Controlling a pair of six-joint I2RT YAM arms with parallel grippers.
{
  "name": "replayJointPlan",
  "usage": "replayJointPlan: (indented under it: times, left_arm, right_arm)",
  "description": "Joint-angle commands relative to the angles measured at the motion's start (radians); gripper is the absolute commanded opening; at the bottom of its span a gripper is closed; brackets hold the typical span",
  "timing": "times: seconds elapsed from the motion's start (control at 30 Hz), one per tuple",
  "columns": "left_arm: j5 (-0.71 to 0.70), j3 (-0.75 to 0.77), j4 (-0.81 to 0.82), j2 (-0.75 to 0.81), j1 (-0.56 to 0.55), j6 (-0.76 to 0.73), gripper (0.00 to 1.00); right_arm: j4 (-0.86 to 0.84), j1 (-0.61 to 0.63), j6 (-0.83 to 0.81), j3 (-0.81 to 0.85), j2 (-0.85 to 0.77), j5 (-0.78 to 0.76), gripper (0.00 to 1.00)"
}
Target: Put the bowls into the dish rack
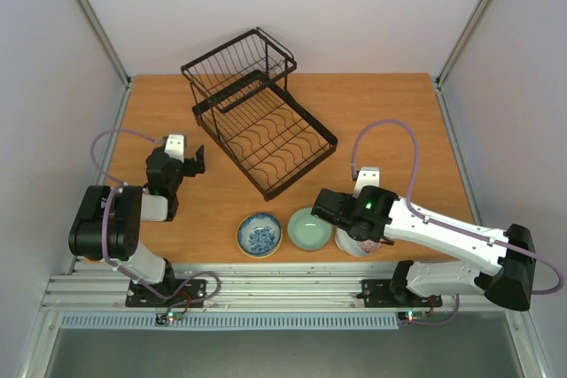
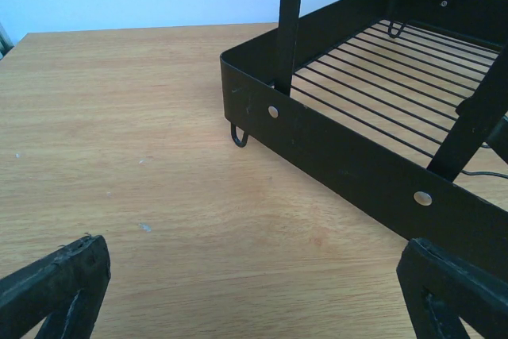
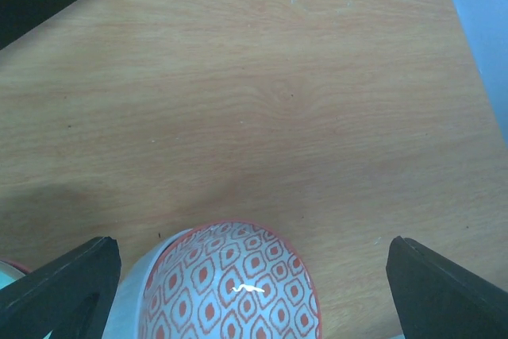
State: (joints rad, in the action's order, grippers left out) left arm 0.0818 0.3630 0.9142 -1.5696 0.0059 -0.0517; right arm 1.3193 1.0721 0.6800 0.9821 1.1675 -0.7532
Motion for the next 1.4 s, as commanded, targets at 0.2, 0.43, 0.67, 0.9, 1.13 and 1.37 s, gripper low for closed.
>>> replayJointPlan:
  times: [0.2,0.43,0.67,0.9,1.13,1.37]
  left_arm:
    - [-0.002,0.021,0.023,0.008,-0.001,0.007,0.99]
    - [-0.002,0.021,0.023,0.008,-0.001,0.007,0.99]
    - [-0.002,0.020,0.023,0.009,-0.001,0.007,0.99]
    - [-0.006,0.020,0.023,0.008,0.000,0.007,0.99]
    - [-0.019,0.018,0.026,0.010,-0.001,0.015,0.99]
    - [-0.020,0.021,0.022,0.009,-0.001,0.015,1.00]
  right_arm:
    - [-0.021,0.018,-0.016,0.005,-0.016,-0.034,0.94]
    - [-0.235,0.016,-0.370,-0.023,-0.077,-0.007,0.95]
    - [-0.415,-0.062,-0.739,-0.079,-0.214,0.271,0.94]
    - [-0.313,-0.064,-0.666,-0.061,-0.116,0.284,0.94]
    - [-0.169,-0.173,-0.335,-0.127,-0.173,0.271,0.91]
    - [-0.091,-0.181,0.012,-0.238,-0.354,0.286,0.90]
